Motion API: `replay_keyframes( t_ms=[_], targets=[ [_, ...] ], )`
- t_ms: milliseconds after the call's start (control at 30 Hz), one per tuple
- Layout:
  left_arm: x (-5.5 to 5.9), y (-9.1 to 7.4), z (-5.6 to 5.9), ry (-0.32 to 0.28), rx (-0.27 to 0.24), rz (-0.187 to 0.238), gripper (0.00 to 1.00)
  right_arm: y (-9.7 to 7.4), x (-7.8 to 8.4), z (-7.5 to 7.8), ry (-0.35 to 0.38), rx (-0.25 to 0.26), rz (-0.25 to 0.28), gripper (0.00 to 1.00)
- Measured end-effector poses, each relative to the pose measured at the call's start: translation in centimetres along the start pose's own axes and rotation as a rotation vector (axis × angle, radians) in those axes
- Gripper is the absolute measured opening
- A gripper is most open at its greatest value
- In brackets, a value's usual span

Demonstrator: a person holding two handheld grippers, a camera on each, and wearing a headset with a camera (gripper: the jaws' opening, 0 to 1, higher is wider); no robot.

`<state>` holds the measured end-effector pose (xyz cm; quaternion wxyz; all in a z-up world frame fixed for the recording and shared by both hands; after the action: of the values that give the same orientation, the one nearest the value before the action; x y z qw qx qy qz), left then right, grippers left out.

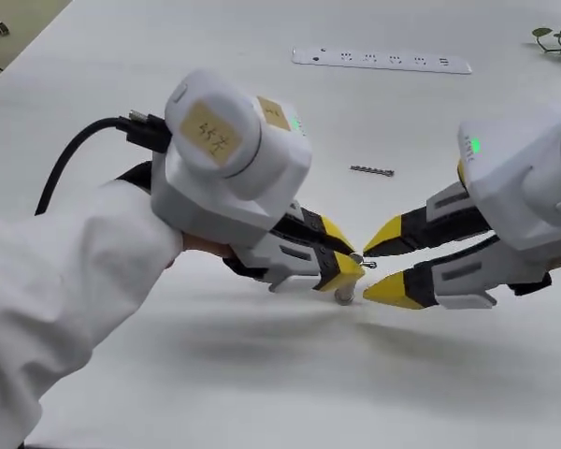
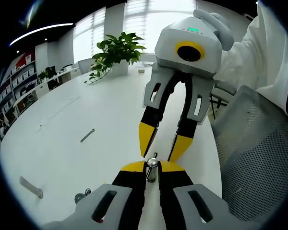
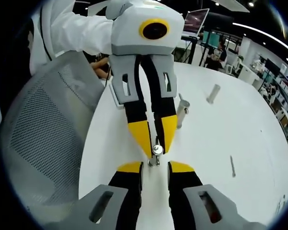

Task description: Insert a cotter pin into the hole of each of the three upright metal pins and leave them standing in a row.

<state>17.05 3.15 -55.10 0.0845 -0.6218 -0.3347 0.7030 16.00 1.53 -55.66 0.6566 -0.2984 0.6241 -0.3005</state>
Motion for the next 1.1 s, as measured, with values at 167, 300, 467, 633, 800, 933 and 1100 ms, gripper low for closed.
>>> replay_keyframes(
  t_ms=[167,300,467,633,800,933,1100],
  targets=[
    [0.0,0.0,0.0,0.004,0.000,0.000,0.06,-0.4,0.6,0.0,-0.005,0.005,-0.008,0.08],
    [0.0,0.0,0.0,0.006,-0.001,-0.001,0.06,-0.4,0.3,0.2,0.017,0.013,0.009,0.04],
    [0.0,0.0,0.1,0.005,-0.001,-0.002,0.06,-0.3,0.0,0.3,0.017,0.007,0.024,0.00],
    [0.0,0.0,0.2,0.008,-0.002,-0.002,0.06,-0.3,-0.1,0.4,0.017,0.007,0.018,0.00],
    [0.0,-0.1,0.2,0.007,-0.002,-0.001,0.06,-0.1,-0.4,0.3,0.010,0.001,0.016,0.00],
    [0.0,-0.1,0.2,-0.005,-0.008,-0.001,0.06,-0.1,-0.3,0.4,-0.002,0.004,0.017,0.00],
    [-0.2,-0.3,0.1,0.011,-0.023,0.015,0.10,-0.3,-0.4,0.5,-0.007,0.015,0.022,0.07]
  ],
)
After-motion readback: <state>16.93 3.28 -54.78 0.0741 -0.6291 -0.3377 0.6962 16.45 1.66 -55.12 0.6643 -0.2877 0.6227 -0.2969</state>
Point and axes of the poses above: the centre of the closed fingertips' face, and the gripper's own axes: y roughly forward along the fingers, z roughly to its right, x roughly out of its underside, the point moved 1 cm from there along -y, roughly backward along the fingers, and after that the axes turned 5 degrees about -x, right-handed, at the moved point
